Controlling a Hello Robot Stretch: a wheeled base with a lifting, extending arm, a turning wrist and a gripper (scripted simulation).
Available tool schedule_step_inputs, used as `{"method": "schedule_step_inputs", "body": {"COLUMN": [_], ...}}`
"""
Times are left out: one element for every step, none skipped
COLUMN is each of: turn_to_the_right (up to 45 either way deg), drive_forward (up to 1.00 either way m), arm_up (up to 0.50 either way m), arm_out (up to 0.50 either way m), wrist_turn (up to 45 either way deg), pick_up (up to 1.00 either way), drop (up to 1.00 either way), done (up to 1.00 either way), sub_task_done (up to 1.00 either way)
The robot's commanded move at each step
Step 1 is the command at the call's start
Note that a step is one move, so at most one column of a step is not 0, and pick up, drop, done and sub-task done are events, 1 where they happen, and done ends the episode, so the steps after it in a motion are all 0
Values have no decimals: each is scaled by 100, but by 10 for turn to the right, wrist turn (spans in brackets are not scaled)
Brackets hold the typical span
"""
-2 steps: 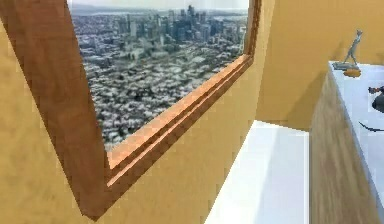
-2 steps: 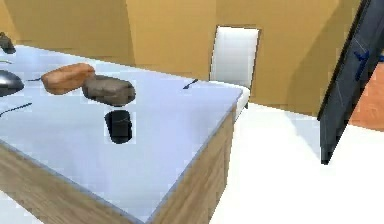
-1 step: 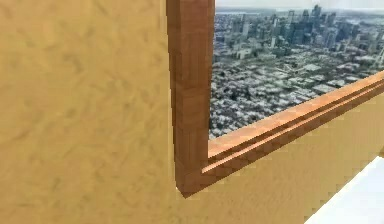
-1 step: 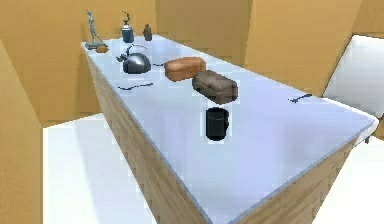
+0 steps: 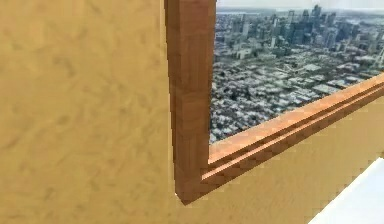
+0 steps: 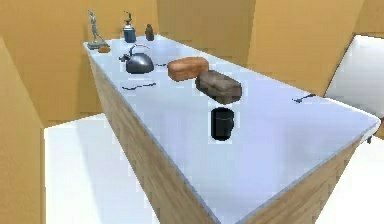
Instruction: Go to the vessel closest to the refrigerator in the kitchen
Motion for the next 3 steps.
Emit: {"method": "schedule_step_inputs", "body": {"turn_to_the_right": [450,120,0], "drive_forward": [0,0,100], "arm_up": [0,0,0], "arm_out": [0,0,0], "wrist_turn": [0,0,0], "pick_up": [0,0,0], "drop": [0,0,0], "done": [0,0,0], "sub_task_done": [0,0,0]}}
